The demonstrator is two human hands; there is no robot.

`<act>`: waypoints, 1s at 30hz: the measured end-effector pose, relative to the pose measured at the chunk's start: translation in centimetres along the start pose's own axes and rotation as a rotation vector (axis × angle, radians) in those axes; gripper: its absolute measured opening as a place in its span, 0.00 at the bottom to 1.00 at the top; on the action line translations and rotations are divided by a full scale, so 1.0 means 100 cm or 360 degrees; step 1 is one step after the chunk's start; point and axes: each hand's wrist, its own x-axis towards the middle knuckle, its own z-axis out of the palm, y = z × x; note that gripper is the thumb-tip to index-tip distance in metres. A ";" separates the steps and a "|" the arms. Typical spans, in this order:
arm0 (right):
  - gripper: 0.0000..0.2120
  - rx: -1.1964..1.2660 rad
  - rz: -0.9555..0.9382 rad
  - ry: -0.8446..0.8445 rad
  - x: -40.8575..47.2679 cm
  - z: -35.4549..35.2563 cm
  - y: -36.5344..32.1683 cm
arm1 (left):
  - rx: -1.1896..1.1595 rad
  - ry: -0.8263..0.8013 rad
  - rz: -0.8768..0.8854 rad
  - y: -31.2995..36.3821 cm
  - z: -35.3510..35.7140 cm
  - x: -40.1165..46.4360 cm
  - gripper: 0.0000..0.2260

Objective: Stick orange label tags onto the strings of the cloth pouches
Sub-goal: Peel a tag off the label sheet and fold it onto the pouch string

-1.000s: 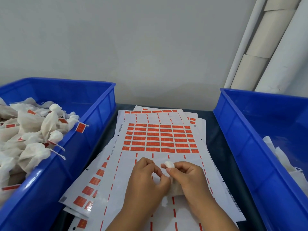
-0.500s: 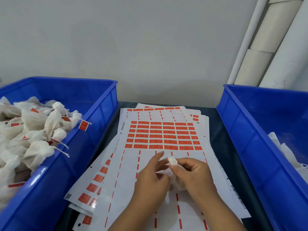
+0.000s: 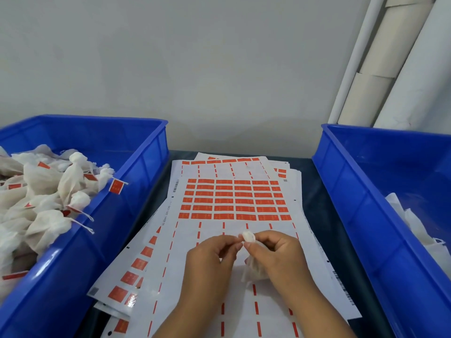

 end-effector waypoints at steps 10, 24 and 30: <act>0.14 -0.0189 0.0168 -0.0416 -0.002 0.007 -0.001 | 0.0061 0.0498 -0.0207 -0.004 -0.010 0.012 0.07; 0.11 0.0362 0.0088 -0.0596 -0.012 -0.008 -0.035 | 0.0357 0.0354 0.0329 0.035 -0.033 -0.003 0.08; 0.06 0.0689 0.0103 -0.0406 -0.010 -0.051 -0.052 | 0.0398 0.0108 0.0342 0.069 -0.038 0.014 0.09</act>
